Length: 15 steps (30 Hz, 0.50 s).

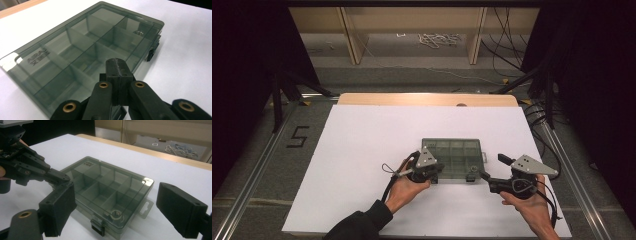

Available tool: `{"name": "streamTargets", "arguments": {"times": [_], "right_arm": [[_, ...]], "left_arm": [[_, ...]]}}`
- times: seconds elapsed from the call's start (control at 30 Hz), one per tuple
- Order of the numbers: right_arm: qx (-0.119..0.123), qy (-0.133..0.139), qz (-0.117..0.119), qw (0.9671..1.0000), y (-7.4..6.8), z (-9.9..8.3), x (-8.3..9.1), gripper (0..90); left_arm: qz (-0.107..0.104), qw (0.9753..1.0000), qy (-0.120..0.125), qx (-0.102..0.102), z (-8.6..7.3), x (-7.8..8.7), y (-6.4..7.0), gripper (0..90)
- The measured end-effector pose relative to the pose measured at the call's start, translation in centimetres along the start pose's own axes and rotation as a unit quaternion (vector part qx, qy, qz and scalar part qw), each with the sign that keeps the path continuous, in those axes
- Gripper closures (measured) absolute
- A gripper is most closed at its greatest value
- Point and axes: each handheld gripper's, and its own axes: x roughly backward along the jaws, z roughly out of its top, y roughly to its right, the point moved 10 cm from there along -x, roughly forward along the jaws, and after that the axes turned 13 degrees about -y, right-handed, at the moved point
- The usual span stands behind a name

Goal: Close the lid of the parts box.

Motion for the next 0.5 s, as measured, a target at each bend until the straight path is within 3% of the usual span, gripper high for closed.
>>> {"name": "streamTargets", "arguments": {"times": [0.03,0.07,0.23,0.3,0.33,0.43,0.5], "right_arm": [[-0.002,0.017,0.004,0.9998,-0.1,0.3,-0.2,16.3],[-0.002,0.017,0.003,0.9998,-0.1,0.3,-0.2,16.3],[-0.002,0.011,0.002,0.9999,0.0,0.2,-0.2,16.3],[-0.002,0.011,0.002,0.9999,0.0,0.2,-0.2,16.3],[-0.002,0.011,0.002,0.9999,0.0,0.2,-0.2,16.3],[-0.002,0.01,0.002,0.9999,0.0,0.1,-0.2,16.3],[-0.005,0.012,0.003,0.9999,0.0,0.2,-0.2,16.3]], "left_arm": [[-0.003,1.0,-0.008,-0.003,0.0,-0.1,0.2,89.7],[-0.002,1.0,0.006,0.001,0.4,-0.4,0.5,89.6],[-0.005,0.9999,0.006,-0.009,0.9,-1.0,1.6,89.7],[-0.017,0.9998,0.01,-0.001,1.1,-1.2,2.1,89.7],[-0.01,0.9999,0.006,-0.012,1.1,-1.2,1.9,89.7],[-0.022,0.9997,0.009,-0.003,1.3,-1.4,2.2,89.7],[-0.017,0.9997,0.016,-0.002,1.4,-1.5,2.3,89.7]]}}
